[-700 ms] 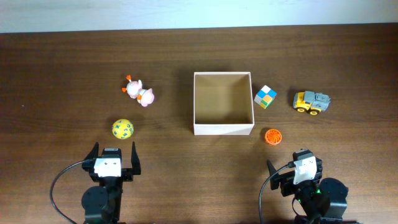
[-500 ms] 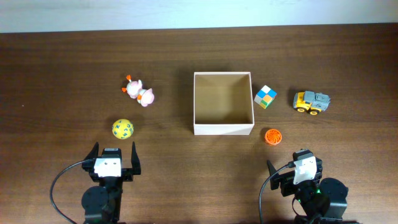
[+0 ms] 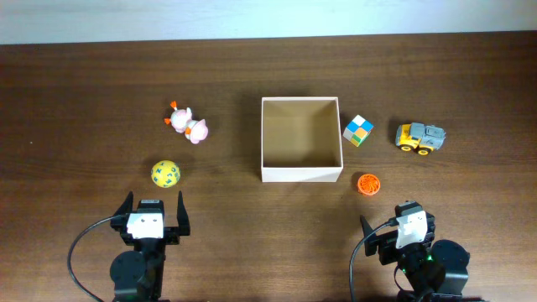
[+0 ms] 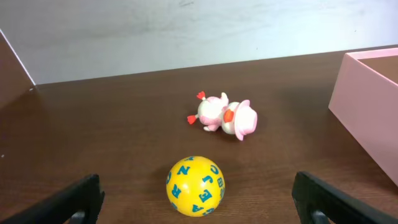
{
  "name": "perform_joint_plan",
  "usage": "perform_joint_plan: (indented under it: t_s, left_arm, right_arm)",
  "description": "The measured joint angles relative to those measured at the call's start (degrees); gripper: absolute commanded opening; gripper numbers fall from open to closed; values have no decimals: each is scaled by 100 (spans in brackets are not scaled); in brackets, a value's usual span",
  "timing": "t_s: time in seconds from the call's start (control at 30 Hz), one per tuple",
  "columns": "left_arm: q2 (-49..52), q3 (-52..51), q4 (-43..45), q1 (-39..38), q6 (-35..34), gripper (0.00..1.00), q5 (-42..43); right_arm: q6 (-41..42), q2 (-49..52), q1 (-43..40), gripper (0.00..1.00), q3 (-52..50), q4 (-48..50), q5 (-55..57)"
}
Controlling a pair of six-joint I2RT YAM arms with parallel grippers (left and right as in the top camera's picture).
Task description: Pack container
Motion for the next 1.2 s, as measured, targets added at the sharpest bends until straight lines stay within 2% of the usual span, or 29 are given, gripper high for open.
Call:
perform_joint_plan:
  t_s: [1.07,1.2]
  left_arm:
    - [0,0,2,0,0,99,61]
    - [0,0,-17,0,-107,99,179]
  right_arm:
    - [4,0,0,99,0,17,0]
    - [378,0,0,99,-2,240,-2]
